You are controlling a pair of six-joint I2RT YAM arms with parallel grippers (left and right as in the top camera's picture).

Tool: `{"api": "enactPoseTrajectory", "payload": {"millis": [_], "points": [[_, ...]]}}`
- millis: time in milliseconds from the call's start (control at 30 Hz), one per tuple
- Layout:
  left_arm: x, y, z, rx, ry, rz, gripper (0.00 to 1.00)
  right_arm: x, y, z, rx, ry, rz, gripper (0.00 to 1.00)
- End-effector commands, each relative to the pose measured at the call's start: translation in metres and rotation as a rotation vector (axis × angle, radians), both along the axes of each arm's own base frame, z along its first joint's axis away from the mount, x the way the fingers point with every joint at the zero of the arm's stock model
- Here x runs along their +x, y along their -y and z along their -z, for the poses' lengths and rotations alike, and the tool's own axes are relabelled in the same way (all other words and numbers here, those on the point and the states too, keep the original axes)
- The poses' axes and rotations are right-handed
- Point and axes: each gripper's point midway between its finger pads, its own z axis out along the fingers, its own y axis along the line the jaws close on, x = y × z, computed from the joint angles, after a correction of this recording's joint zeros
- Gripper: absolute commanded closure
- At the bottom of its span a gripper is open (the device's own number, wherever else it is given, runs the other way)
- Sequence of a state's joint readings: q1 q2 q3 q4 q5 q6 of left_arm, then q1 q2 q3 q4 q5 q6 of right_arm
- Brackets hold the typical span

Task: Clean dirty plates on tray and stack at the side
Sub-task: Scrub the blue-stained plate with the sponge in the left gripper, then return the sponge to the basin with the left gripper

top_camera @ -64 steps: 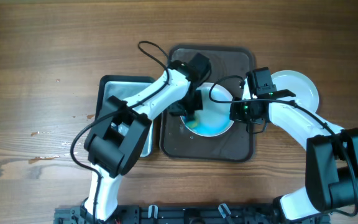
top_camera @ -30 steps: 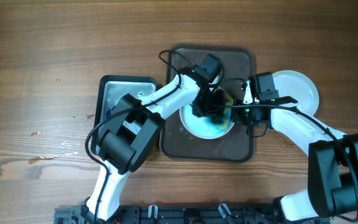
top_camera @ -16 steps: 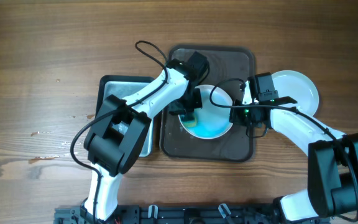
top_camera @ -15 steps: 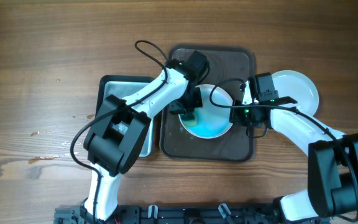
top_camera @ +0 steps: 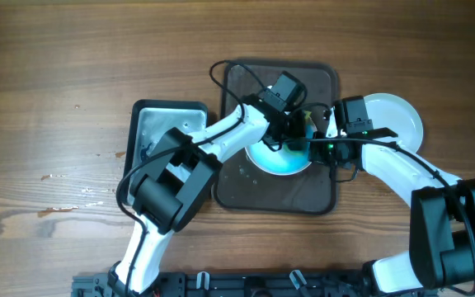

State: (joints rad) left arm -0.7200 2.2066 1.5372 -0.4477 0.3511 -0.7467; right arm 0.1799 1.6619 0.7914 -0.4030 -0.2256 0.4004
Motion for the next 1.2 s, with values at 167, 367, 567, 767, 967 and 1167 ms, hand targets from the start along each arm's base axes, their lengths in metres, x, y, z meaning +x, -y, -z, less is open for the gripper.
{"api": "enactPoseTrajectory", "payload": {"millis": [167, 367, 567, 767, 967, 1167], "points": [[-0.069, -0.01, 0.041, 0.053, -0.274, 0.131, 0.96, -0.04, 0.02, 0.039, -0.12, -0.138, -0.024, 0.96], [-0.046, -0.135, 0.065, 0.558, -0.241, -0.053, 0.96, -0.038, 0.021, 0.038, -0.123, -0.132, -0.02, 0.96], [-0.024, -0.195, 0.04, 0.745, -0.182, -0.203, 0.96, -0.038, 0.019, 0.038, -0.12, -0.132, -0.023, 0.96], [-0.009, -0.189, 0.002, 0.658, -0.111, -0.258, 0.96, -0.039, 0.022, 0.038, -0.121, -0.136, -0.02, 0.96], [-0.022, -0.133, -0.056, 0.273, -0.171, -0.157, 0.96, -0.035, 0.02, 0.038, -0.115, -0.121, -0.022, 0.96], [-0.016, -0.211, -0.145, 0.253, -0.045, -0.273, 0.96, -0.024, 0.01, 0.034, -0.082, -0.051, -0.123, 0.81]]}}
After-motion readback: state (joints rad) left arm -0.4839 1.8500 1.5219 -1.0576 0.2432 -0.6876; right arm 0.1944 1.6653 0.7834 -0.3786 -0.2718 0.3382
